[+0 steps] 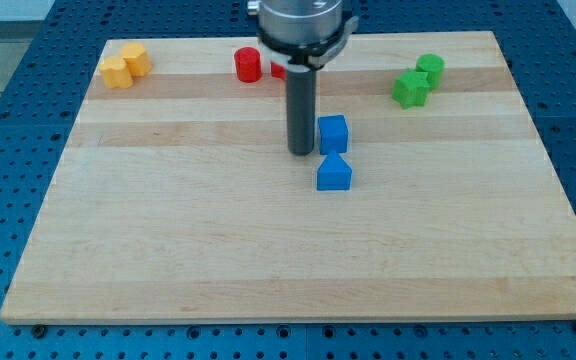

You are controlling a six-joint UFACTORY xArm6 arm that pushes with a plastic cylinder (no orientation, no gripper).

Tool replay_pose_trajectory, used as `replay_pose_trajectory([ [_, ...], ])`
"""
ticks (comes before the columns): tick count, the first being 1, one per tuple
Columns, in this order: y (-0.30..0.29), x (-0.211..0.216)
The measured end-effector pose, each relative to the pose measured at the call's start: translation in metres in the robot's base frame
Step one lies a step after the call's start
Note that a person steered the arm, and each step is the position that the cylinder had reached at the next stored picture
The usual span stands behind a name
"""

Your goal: Move the triangle into the cube

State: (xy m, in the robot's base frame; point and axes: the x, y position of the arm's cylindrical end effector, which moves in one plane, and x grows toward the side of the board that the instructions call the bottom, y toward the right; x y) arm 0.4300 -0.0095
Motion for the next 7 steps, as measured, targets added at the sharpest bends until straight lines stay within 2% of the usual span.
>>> replay_pose_trajectory([
  [1, 0.001, 0.059],
  [2, 0.018, 0.08],
  [4, 0.034, 0.045],
  [7, 0.029, 0.021],
])
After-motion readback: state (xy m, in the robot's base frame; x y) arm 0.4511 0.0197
